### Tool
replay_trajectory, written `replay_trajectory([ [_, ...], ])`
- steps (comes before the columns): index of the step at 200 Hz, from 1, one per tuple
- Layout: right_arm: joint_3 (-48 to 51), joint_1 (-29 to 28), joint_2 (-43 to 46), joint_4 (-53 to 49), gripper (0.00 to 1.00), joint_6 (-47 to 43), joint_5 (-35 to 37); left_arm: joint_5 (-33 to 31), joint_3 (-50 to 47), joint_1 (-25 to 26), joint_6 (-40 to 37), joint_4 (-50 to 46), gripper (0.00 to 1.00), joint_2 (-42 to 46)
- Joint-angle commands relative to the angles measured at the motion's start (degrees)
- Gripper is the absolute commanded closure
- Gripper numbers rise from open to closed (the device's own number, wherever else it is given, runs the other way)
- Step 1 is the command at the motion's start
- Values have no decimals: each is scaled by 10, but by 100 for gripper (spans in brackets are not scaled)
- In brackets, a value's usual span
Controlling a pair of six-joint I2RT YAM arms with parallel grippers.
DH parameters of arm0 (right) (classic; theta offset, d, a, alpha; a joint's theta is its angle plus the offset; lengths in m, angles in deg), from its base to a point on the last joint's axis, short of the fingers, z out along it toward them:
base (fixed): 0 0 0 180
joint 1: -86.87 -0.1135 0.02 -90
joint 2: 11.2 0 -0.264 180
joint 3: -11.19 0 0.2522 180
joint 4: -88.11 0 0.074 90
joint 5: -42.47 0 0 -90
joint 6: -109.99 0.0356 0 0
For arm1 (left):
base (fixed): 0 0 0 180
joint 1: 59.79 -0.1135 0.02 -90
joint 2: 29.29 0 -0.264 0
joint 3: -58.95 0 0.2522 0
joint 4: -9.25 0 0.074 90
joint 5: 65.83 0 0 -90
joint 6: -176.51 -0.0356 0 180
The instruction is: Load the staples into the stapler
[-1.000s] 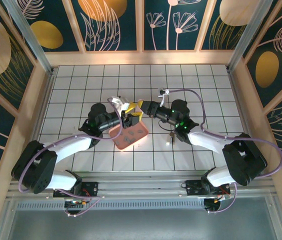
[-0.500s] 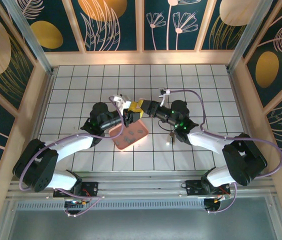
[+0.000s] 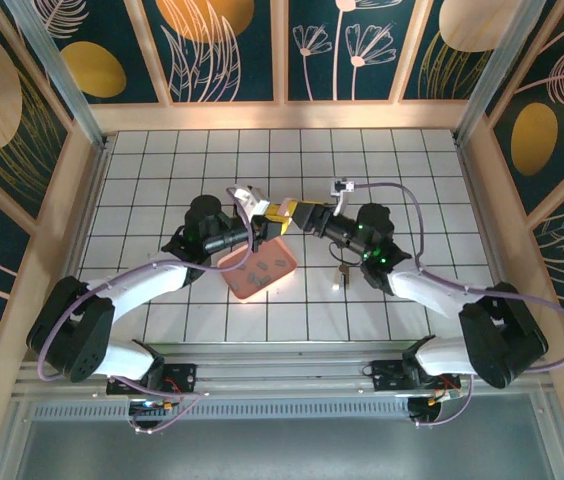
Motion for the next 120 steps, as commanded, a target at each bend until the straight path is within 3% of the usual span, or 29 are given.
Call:
replay_trajectory([
  [1,14,19,48,-6,46,-47,-52,33,19,-3,-57,-47,100,-2],
  [25,22,81,83,-43,46,-117,-111,68,26,-3,-120,-93,100,4],
  [51,13,120,119,-142,46,-273,-157,99,40,-4,-190,-154,100,10],
  [82,24,125,164,-238,45,-532,-229,128,56,-5,-267,-214,100,13],
  [120,-16,113,158,-378,43,-746,-236,158,64,-5,-353,-258,100,16],
])
